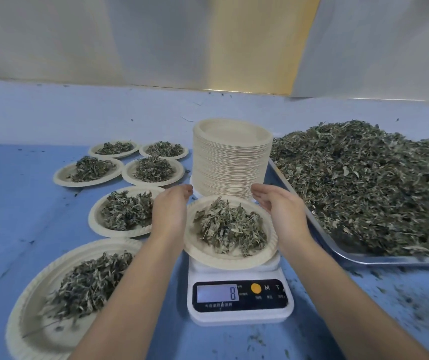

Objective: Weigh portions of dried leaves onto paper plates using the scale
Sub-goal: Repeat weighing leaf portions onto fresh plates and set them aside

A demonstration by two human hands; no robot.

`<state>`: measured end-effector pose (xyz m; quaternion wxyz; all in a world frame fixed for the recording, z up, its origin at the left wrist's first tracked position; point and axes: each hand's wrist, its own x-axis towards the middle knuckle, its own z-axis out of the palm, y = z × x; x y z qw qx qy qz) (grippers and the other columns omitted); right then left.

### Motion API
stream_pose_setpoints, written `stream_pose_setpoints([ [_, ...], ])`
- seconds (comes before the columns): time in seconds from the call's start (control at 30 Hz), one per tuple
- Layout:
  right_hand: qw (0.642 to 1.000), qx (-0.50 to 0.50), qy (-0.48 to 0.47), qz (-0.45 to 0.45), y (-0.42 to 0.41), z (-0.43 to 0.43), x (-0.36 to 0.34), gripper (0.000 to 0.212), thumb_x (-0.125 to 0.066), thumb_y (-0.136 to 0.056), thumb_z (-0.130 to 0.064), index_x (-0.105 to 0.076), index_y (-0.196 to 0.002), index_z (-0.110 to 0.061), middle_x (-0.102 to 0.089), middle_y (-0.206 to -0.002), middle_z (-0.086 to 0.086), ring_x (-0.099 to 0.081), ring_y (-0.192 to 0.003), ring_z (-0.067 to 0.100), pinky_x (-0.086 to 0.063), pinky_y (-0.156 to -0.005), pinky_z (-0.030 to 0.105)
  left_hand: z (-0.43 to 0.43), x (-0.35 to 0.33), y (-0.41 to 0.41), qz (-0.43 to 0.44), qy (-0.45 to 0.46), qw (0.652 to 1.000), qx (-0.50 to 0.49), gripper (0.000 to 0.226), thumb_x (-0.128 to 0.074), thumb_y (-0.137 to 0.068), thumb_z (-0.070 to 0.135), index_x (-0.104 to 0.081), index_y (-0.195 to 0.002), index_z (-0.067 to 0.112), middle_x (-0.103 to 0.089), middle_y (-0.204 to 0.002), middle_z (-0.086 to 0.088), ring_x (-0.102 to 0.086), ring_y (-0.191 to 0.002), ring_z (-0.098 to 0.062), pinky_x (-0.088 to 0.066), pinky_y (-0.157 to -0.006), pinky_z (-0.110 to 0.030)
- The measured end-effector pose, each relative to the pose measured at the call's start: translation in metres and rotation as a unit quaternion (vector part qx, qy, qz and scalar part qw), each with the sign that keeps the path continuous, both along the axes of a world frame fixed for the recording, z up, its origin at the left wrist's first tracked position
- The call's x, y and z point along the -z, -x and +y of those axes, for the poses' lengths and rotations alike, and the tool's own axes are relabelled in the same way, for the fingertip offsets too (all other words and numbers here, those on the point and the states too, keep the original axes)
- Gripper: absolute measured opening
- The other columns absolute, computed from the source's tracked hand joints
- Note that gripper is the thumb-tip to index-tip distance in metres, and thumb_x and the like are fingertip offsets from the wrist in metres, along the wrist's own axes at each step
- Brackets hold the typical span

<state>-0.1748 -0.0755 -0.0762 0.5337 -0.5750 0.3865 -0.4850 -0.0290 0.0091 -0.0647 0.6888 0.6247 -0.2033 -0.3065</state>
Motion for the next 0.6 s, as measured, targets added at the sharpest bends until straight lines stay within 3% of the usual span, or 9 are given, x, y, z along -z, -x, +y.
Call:
stream_pose_setpoints([
  [0.1, 1.000, 0.001, -0.008, -0.019, -0.001, 0.000, -0.004, 0.035, -0.042, -0.091, 0.004, -0.071, -0.097, -0.013, -0.072, -0.104, 0.002, -0.065, -0.104, 0.013, -0.048, -0.097, 0.028, 0.000, -0.002, -0.004, 0.014, 0.003, 1.000, -0.016, 0.028, -0.045, -0.092, 0.008, -0.065, -0.112, 0.013, -0.063, -0.120, -0.005, -0.058, -0.113, -0.018, -0.042, -0.103, -0.045],
  [0.23, 0.999, -0.005, -0.014, -0.045, -0.007, 0.004, -0.013, 0.036, -0.043, -0.087, 0.007, -0.072, -0.093, -0.012, -0.073, -0.102, 0.004, -0.066, -0.102, 0.014, -0.048, -0.100, 0.033, 0.004, -0.006, -0.014, 0.012, -0.023, 0.999, -0.030, 0.026, -0.052, -0.088, -0.001, -0.067, -0.107, 0.009, -0.065, -0.111, -0.013, -0.059, -0.109, -0.035, -0.045, -0.098, -0.054],
  [0.37, 0.998, -0.011, -0.031, -0.058, -0.022, 0.011, -0.022, 0.037, -0.042, -0.083, 0.010, -0.072, -0.092, -0.009, -0.073, -0.100, 0.006, -0.067, -0.099, 0.014, -0.049, -0.098, 0.033, 0.014, -0.018, -0.030, -0.013, -0.073, 0.997, 0.003, 0.016, -0.061, -0.084, -0.002, -0.070, -0.089, 0.011, -0.067, -0.104, -0.015, -0.062, -0.102, -0.033, -0.048, -0.095, -0.049],
  [0.43, 0.996, -0.022, -0.045, -0.078, -0.035, 0.014, -0.029, 0.038, -0.041, -0.081, 0.012, -0.072, -0.089, -0.009, -0.072, -0.099, 0.008, -0.067, -0.100, 0.016, -0.050, -0.098, 0.034, 0.020, -0.025, -0.043, -0.016, -0.080, 0.997, 0.012, 0.018, -0.061, -0.085, -0.003, -0.069, -0.082, 0.013, -0.067, -0.104, -0.017, -0.064, -0.096, -0.033, -0.053, -0.086, -0.051],
  [0.6, 0.992, -0.046, -0.070, -0.098, -0.081, 0.021, -0.041, 0.037, -0.040, -0.080, 0.014, -0.069, -0.082, -0.008, -0.071, -0.100, 0.014, -0.067, -0.100, 0.022, -0.051, -0.095, 0.033, 0.036, -0.034, -0.086, 0.001, -0.079, 0.997, -0.021, 0.019, -0.060, -0.086, -0.004, -0.070, -0.084, 0.011, -0.063, -0.115, -0.018, -0.063, -0.097, -0.038, -0.055, -0.080, -0.052],
])
